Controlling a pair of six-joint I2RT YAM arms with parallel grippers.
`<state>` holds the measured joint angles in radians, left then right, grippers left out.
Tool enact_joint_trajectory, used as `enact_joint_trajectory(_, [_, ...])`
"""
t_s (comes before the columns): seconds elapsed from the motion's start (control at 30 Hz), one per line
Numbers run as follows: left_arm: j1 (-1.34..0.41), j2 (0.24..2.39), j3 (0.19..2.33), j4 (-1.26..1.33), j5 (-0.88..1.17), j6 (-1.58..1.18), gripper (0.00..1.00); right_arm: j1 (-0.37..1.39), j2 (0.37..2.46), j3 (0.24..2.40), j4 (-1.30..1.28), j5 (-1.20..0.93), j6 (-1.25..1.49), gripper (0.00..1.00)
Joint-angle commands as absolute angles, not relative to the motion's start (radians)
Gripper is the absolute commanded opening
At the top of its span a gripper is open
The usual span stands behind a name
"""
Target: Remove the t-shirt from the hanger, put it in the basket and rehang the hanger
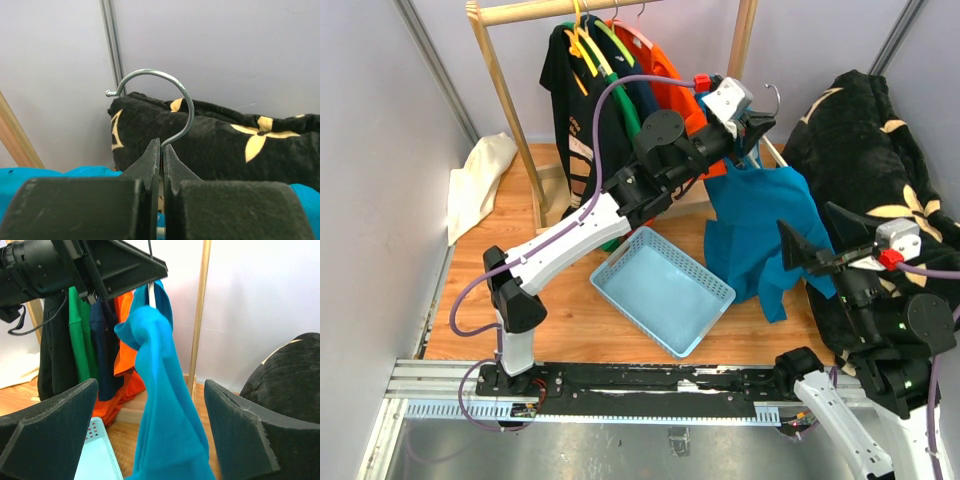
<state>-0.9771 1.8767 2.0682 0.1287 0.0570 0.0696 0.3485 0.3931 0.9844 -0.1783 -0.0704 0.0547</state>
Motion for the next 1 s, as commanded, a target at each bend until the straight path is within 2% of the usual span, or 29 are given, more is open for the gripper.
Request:
enact_joint_trajectory(0.0, [-0.962, 1.85, 2.131, 0.161, 0.039, 0.057, 0.01, 0.37, 0.328, 0.983, -0.247, -0.036, 0.091, 0.88])
enact_joint_trajectory(0.2, [-0.96, 1.829, 2.146, 0.144, 0.044, 0.056, 0.01, 0.37, 0.277, 0.97, -0.324, 0.012, 0.095, 0.87])
enact_joint_trajectory(0.4, [-0.96, 1.819, 2.165, 0.134, 0.054, 0.054, 0.01, 0.37, 0.244, 0.938, -0.377, 0.022, 0.104, 0.77])
enact_joint_trajectory(0.57, [-0.96, 1.815, 2.175, 0.127, 0.066, 0.048, 0.01, 0.37, 0.237, 0.907, -0.376, 0.033, 0.117, 0.56])
enact_joint_trajectory(0.83, [-0.96, 1.815, 2.197, 0.118, 0.048, 0.056, 0.0, 0.37, 0.226, 0.902, -0.409, 0.051, 0.128, 0.05])
enact_joint_trajectory(0.97, [-0.958, 1.838, 2.254, 0.096, 0.026, 0.052, 0.01, 0.37, 0.186, 0.892, -0.441, 0.092, 0.16, 0.01])
